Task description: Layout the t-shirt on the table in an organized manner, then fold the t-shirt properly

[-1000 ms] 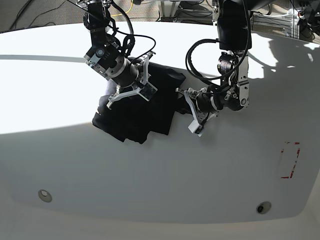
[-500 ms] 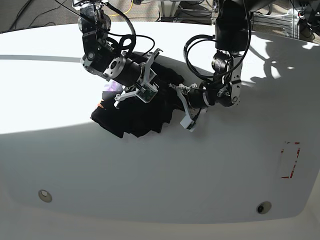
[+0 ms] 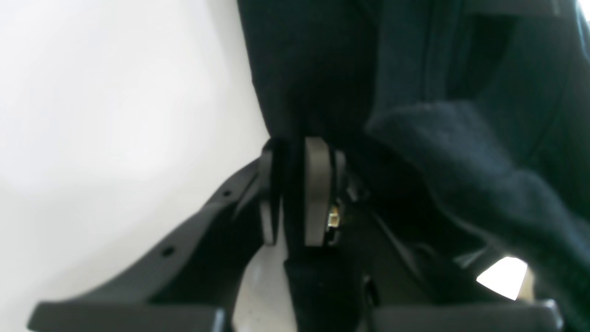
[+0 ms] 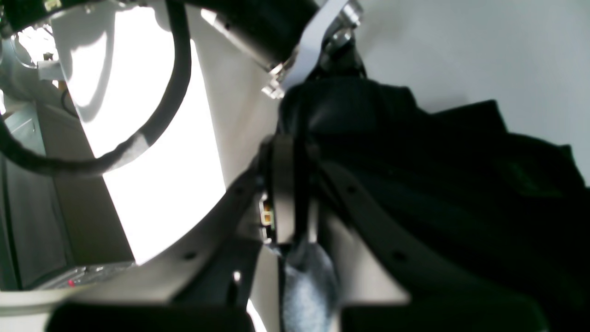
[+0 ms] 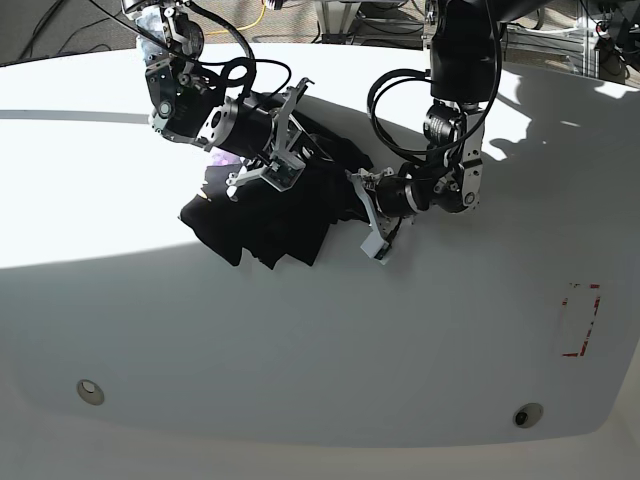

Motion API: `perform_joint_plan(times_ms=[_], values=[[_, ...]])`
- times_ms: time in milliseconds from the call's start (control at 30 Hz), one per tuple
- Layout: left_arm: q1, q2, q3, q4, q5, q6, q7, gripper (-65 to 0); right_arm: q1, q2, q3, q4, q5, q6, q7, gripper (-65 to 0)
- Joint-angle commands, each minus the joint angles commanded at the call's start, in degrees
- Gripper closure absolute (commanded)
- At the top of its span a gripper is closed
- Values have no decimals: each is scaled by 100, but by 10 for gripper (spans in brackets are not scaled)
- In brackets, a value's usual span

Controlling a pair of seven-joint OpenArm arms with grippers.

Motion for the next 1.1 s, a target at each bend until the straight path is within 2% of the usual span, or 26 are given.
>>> perform_joint_plan(times_ms=[167, 367, 433, 533, 633, 767, 933, 1100], values=[[0, 0, 0, 0, -9, 0, 0, -82, -9, 123, -343, 0, -26, 0, 0, -2], [9, 0, -9, 44, -18, 0, 0, -82, 0, 88, -730, -70, -53, 0, 0, -2], [9, 0, -9, 53, -70, 0, 9, -82, 18, 35, -774, -149, -53, 0, 0, -2], [18, -26, -9, 53, -404, 0, 26, -81, 35, -53, -818, -316, -62, 0, 0, -25], [9, -114, -9, 62, -686, 0, 35, -81, 35, -149, -800, -466, -202, 0, 0, -105], [18, -378, -9, 290, -1152, 0, 44, -81, 0, -325, -791, -545, -703, 0, 0, -292], [26, -677, 0, 774, -1530, 0, 290, -81, -62, -334, -800, -448, -1002, 0, 0, -453], [26, -1090, -18, 1609, -1908, 0, 466, -81, -158, -202, -554, 44, -1011, 0, 0, -482]])
